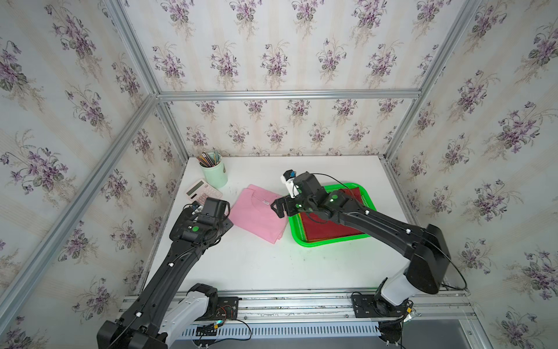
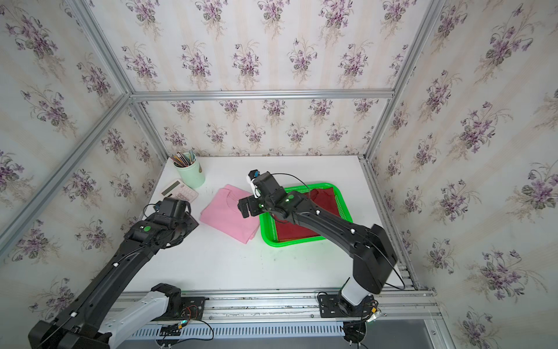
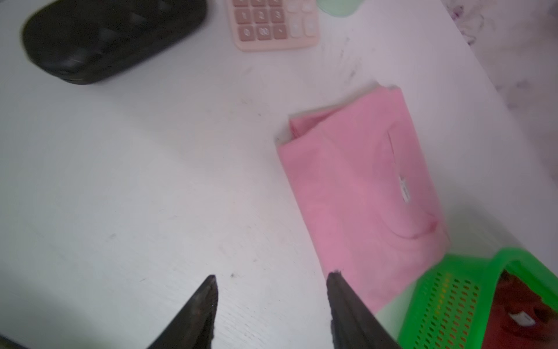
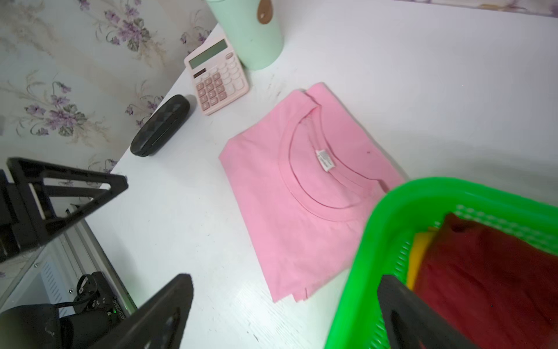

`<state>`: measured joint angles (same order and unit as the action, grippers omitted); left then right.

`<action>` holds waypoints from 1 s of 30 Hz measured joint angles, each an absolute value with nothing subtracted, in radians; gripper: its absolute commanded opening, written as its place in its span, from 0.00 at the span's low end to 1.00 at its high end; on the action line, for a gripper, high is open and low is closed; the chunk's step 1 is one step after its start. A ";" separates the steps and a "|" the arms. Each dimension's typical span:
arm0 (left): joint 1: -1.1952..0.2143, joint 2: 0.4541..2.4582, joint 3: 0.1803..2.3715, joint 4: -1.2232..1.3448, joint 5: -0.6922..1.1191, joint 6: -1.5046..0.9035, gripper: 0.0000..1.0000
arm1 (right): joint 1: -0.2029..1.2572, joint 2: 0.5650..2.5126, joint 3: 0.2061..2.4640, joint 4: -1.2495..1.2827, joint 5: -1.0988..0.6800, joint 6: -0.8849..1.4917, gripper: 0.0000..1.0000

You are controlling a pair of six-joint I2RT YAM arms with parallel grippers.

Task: Put the folded t-shirts into the basket
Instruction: Move the T-shirt to the center of the board.

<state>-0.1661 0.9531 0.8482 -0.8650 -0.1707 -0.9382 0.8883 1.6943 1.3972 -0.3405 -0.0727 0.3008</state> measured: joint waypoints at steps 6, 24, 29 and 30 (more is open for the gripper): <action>0.080 1.029 0.848 -0.907 -0.055 -0.937 0.60 | 0.936 1.967 1.583 -0.290 -0.133 0.269 0.70; 0.234 1.084 0.803 -0.932 -0.016 -0.956 0.61 | 1.010 2.408 1.907 -0.412 -0.200 -0.027 0.38; 0.247 1.096 0.836 -0.981 -0.020 -0.978 0.62 | 1.090 2.339 1.795 -0.416 -0.228 -0.152 0.38; 0.247 1.092 0.839 -0.988 -0.019 -0.983 0.62 | 1.113 2.327 1.778 -0.419 -0.230 -0.173 0.38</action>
<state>0.2474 1.0920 0.8391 -0.9878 -0.0193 -0.9829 1.1133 2.3268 1.7782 -0.4191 -0.2302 -0.1726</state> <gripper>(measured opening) 0.618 0.377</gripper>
